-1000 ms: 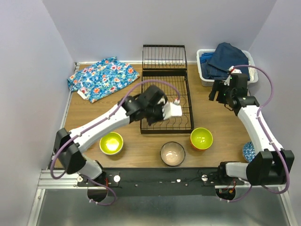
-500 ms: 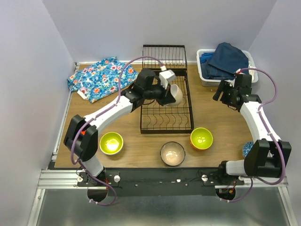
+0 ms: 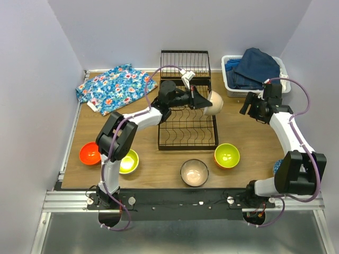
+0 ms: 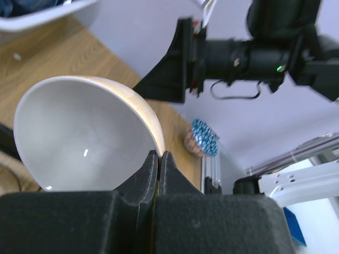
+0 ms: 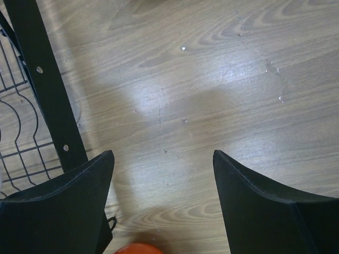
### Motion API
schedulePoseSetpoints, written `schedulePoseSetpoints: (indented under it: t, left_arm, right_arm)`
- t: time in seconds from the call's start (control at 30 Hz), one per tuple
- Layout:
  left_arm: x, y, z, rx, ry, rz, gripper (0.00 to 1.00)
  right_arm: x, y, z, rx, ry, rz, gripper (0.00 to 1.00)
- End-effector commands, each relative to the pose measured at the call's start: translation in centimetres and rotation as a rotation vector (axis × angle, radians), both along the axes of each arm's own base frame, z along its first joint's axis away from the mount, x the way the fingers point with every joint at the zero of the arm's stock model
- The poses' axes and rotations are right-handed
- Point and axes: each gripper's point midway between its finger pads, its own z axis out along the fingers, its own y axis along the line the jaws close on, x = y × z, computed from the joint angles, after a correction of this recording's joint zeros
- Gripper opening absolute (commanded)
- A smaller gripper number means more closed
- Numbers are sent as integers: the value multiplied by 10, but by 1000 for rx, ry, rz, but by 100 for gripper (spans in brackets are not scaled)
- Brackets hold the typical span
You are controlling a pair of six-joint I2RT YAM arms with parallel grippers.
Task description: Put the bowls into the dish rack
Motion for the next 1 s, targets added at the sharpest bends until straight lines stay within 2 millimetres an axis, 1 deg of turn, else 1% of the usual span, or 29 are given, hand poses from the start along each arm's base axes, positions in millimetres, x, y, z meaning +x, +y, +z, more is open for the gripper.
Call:
schedulePoseSetpoints:
  t: [0.0,0.13,0.2,0.27,0.37,0.5,0.63,0.8,0.97]
  left_arm:
    - [12,-5,49,-162,-69,-3,0]
    - [19,-5,44,-186,-46,13,0]
    - [24,-3,40,-199,-29,47,0]
    - [24,0,36,-213,-9,62,0]
    - [28,4,30,-229,46,121,0]
    - [34,5,22,-257,102,156,0]
    - [35,1,15,-271,146,163,0]
    - [41,-2,-1,-275,200,178,0]
    - [44,-4,-8,-292,215,175,0]
  right_arm:
    - [0,-4,-6,-7,30,8,83]
    - [3,-6,-7,-19,40,18,83]
    - [5,-7,-8,-25,47,20,83]
    - [5,-7,-10,-25,56,25,83]
    - [6,-7,-12,-26,66,30,82]
    - [10,-6,-15,-23,72,34,82]
    - [11,-7,-19,-28,88,40,82]
    - [14,-8,-20,-33,99,43,82]
    - [16,-11,-21,-49,104,41,82]
